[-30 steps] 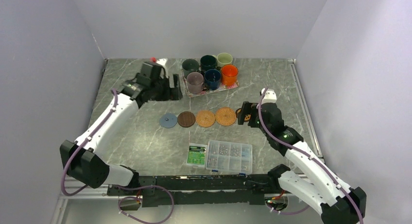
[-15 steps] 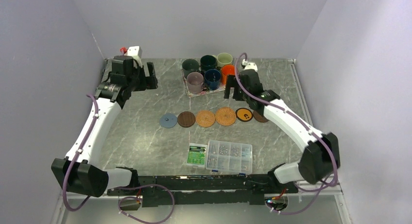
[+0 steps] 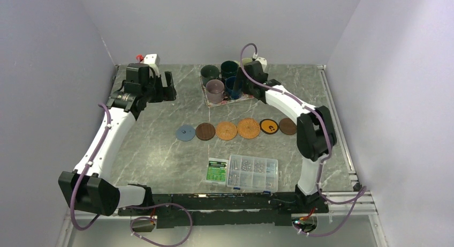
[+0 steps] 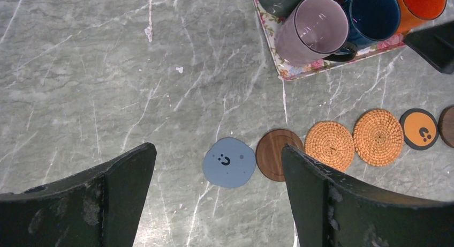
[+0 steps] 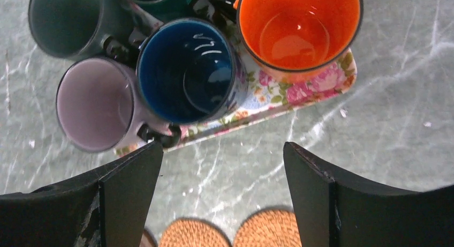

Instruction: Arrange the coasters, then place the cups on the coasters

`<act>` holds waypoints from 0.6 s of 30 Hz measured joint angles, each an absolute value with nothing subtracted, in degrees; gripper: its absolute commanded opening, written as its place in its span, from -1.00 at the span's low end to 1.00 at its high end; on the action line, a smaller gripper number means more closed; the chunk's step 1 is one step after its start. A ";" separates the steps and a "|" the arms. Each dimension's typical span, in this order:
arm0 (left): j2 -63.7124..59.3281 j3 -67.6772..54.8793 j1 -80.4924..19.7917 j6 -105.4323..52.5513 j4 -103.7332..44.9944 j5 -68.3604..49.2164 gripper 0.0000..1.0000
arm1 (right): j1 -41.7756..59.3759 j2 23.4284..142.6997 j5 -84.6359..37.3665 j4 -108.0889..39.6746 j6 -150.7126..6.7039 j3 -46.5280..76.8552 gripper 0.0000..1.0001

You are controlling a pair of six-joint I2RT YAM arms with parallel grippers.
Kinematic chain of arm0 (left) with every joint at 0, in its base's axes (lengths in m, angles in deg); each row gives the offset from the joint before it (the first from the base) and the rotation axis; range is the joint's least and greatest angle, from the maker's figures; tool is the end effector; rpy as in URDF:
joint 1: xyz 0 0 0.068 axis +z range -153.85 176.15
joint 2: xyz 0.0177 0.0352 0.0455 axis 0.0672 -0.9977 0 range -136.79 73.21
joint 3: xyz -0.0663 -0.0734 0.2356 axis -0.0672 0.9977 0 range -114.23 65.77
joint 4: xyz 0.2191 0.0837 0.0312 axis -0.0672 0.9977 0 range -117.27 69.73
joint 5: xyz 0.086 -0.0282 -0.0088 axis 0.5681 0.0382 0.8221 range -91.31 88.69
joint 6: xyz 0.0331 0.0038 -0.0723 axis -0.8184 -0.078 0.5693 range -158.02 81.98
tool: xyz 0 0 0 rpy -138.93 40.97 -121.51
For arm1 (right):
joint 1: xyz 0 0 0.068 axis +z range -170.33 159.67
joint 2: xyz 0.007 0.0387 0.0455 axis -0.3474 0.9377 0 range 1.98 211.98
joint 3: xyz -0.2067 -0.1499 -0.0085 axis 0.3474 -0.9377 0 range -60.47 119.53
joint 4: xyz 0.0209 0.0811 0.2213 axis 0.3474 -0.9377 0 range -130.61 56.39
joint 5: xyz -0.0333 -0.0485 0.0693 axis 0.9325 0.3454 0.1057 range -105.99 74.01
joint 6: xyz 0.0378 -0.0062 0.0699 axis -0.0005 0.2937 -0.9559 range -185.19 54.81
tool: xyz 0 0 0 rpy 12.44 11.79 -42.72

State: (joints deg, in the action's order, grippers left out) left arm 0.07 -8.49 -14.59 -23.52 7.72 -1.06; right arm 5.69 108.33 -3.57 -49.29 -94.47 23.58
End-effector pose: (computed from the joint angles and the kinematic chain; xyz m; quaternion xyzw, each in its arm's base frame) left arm 0.2792 -0.0526 0.3339 -0.0300 0.8819 -0.1009 0.4596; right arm 0.3886 0.1732 0.2355 0.0729 0.8917 0.1162 0.4314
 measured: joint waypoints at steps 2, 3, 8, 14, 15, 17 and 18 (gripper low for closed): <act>0.03 -8.49 -14.59 -23.54 7.69 -1.28 0.87 | 5.74 112.00 -1.86 -49.21 -95.89 26.57 0.75; 0.03 -8.49 -14.59 -23.54 7.69 -1.28 0.87 | 5.74 113.22 -0.79 -49.21 -96.46 27.56 0.74; -0.02 -8.49 -14.59 -23.56 7.69 -1.28 0.87 | 4.95 115.67 3.34 -48.86 -97.13 28.91 0.58; -0.04 -8.49 -14.53 -23.54 7.69 -2.09 0.87 | 1.87 116.07 3.14 -48.53 -93.22 32.59 0.49; -0.04 -8.49 -14.53 -23.54 7.69 -2.24 0.87 | 1.28 116.26 2.95 -48.55 -92.04 33.22 0.47; -0.04 -8.49 -14.48 -23.54 7.69 -2.65 0.87 | 0.10 117.40 2.33 -48.59 -89.61 35.03 0.42; -0.04 -8.49 -14.42 -23.54 7.69 -2.90 0.87 | -0.34 118.19 2.03 -48.62 -88.54 36.08 0.40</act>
